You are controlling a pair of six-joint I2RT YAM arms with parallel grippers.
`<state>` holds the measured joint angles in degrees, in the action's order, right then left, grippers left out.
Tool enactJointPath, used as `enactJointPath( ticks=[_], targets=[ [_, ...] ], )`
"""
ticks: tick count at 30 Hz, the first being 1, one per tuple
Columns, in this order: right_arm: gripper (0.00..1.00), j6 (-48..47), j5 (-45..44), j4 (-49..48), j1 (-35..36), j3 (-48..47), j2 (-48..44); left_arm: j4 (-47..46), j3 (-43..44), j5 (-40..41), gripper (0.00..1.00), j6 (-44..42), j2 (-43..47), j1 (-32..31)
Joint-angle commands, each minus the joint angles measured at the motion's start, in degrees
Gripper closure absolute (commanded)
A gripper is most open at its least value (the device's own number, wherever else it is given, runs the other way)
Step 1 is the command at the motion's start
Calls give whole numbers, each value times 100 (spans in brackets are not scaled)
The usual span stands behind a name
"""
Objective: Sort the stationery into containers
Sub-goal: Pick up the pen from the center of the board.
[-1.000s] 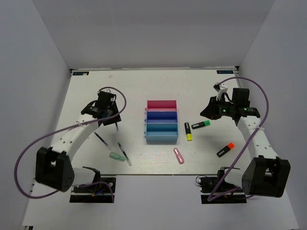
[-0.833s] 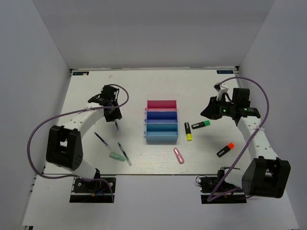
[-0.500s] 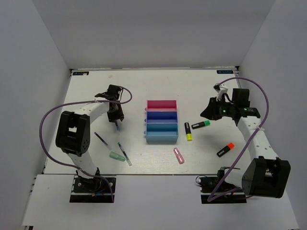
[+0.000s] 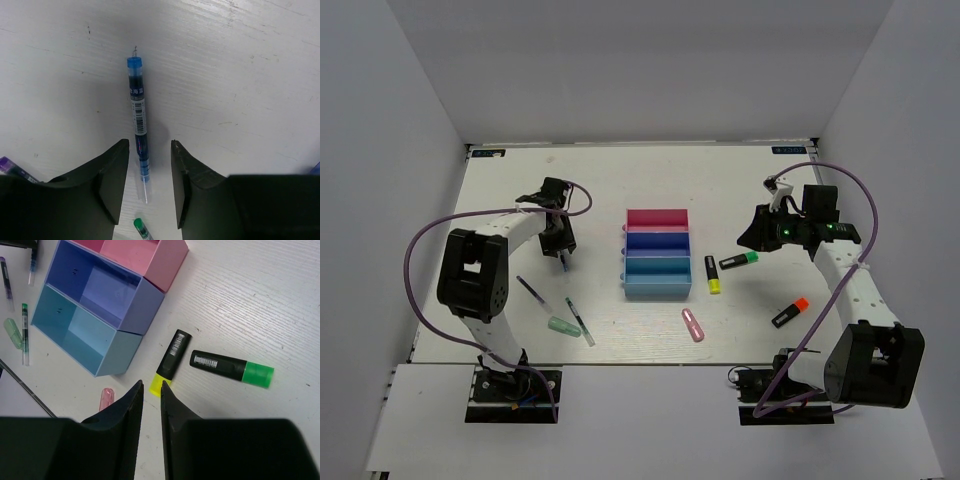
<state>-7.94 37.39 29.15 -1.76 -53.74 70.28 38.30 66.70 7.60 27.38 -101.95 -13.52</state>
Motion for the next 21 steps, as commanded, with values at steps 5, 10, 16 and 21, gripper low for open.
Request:
enactJointPath(
  ticks=[5,10,16,21],
  targets=[
    [76,-40,-39,65,-17,-129,-15,-332,-306,67,54,-13,-97,69],
    [76,-23,-12,56,-26,-137,-49,-481,-446,40,55,-13,-176,77],
    [76,-32,5,56,-35,-111,-102,-692,-736,-92,85,57,-220,139],
    [76,-40,40,39,-26,-93,-146,-719,-825,-136,100,40,-132,139]
  ],
)
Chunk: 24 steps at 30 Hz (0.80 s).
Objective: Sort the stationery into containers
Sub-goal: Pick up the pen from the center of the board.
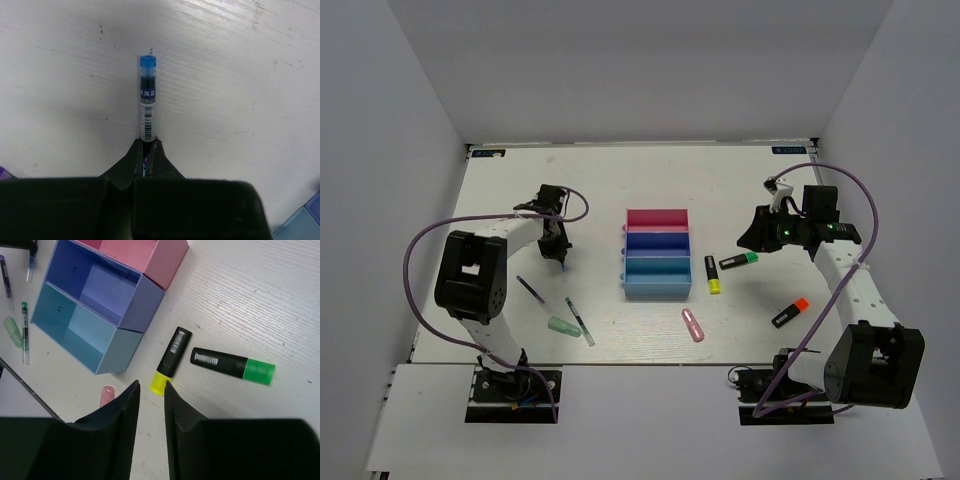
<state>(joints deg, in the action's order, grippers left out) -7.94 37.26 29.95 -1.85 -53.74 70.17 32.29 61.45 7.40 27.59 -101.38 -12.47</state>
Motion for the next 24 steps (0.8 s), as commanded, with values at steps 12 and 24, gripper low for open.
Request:
enactJointPath(
  ticks=[12,24],
  targets=[
    [34,-137,230,28,-17,-93,-109,558,709,-520,100,-369,1225,-203],
    [38,-111,353,19,-17,-76,-109,1005,3090,-3455,100,-1983,208,-1151]
  ],
)
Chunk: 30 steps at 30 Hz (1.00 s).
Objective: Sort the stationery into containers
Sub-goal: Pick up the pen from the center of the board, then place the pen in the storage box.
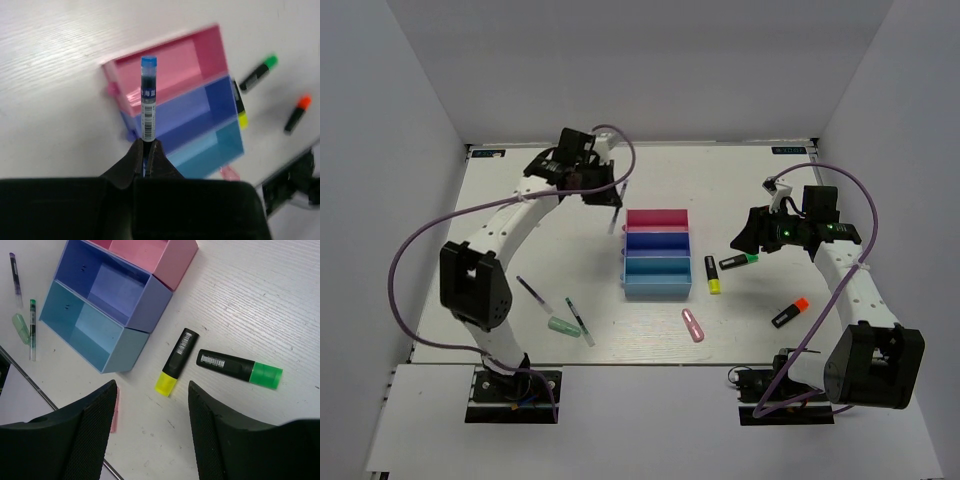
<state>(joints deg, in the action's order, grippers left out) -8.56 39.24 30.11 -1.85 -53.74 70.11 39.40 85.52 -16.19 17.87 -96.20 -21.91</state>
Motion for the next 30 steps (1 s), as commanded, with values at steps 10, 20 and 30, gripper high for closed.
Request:
enactJointPath(
  ticks=[10,20,30],
  targets=[
    [40,-41,242,-57,-17,-58,-94,378,1823,-992,100,-4006,-972,-489],
    [40,-85,207,-40,-26,-67,38,-389,1546,-579,100,-5697,-1242,-1130],
    [40,-129,180,-14,-26,-84,56,-722,1626,-359,100,-5847,-1884,-1403]
  ],
)
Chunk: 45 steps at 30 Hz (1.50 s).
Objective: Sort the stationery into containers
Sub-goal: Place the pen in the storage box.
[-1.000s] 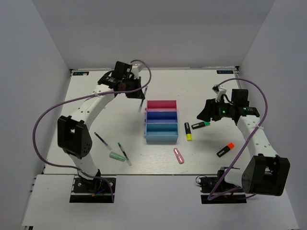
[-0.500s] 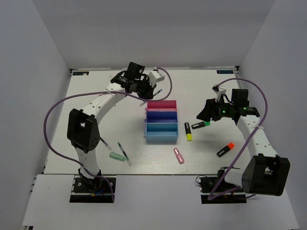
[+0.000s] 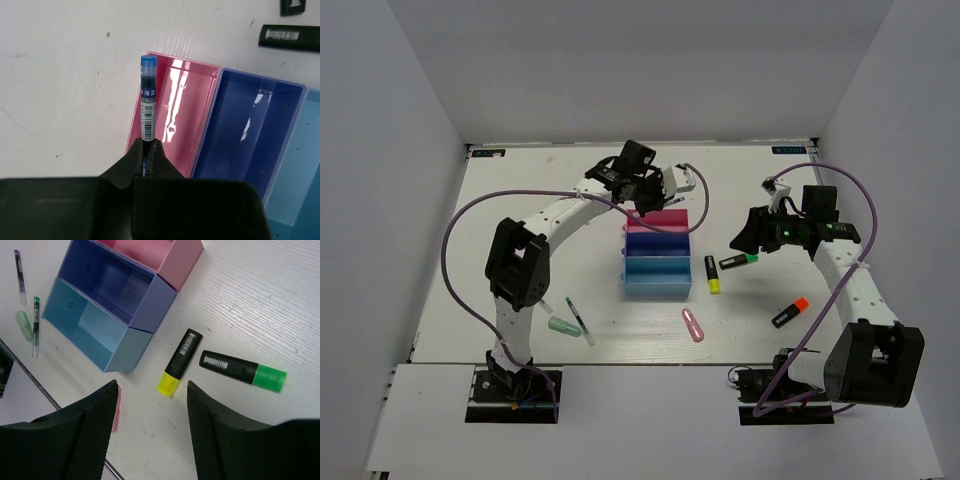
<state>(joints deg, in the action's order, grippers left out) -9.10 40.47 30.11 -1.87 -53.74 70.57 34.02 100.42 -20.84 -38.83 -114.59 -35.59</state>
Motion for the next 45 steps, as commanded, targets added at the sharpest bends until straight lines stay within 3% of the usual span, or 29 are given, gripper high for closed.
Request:
enactJointPath(
  ticks=[1,8,13,20,25,27,29,31,33,34,35,37,38,39,40,41,42,43,44,45],
  targets=[
    [40,-83,32,-31,-24,-76,1,-255,118,167,100,-195,-64,-44],
    [40,-83,31,-14,-42,-84,-16,-774,-14,493,99,-195,-257,-88],
    [37,-100,49,-14,-42,-76,-34,-783,-163,572,76,-116,-231,-141],
    [37,-66,49,4,-59,-93,-69,-765,-312,572,71,68,-143,-167],
    [36,-57,58,-14,-68,-84,-130,-783,-295,774,43,103,-161,-220],
    [34,-48,58,-31,-94,-93,-122,-871,-286,853,27,191,-134,-237],
    [34,-39,84,-14,-112,-93,-157,-897,-260,968,27,305,-20,-264],
    [34,-30,119,-14,-112,-76,-166,-879,-172,950,55,507,250,-281],
    [34,-13,145,-23,-130,-76,-192,-976,-172,1143,94,971,453,-316],
    [37,-13,154,-14,-138,-76,-210,-985,-189,1265,100,1130,898,-351],
    [41,-13,163,-5,-147,-84,-227,-1029,-329,1606,100,1341,1051,-378],
    [69,49,172,-31,-156,-84,-227,-846,-453,3042,100,2551,1584,-404],
    [83,84,233,-23,-156,-76,-227,60,-392,3425,100,3774,1675,-326],
    [97,128,277,-40,-165,-84,-219,479,-279,3925,100,4247,1833,-177],
    [97,154,304,-31,-156,-93,-149,1266,-338,4434,100,4652,2017,-72],
    [95,181,521,-40,-147,-102,-105,1909,-452,4587,92,5605,2141,338],
    [68,181,576,38,-138,-137,-52,2159,-1001,4719,78,6371,2429,517],
    [54,85,628,196,-121,-285,96,2518,-1259,4729,62,7101,2745,684],
    [48,49,681,284,-103,-348,176,2670,-1506,4625,62,7326,2923,842],
    [44,14,734,407,-103,-392,203,2723,-2021,4250,59,7824,3238,1400]
  ],
)
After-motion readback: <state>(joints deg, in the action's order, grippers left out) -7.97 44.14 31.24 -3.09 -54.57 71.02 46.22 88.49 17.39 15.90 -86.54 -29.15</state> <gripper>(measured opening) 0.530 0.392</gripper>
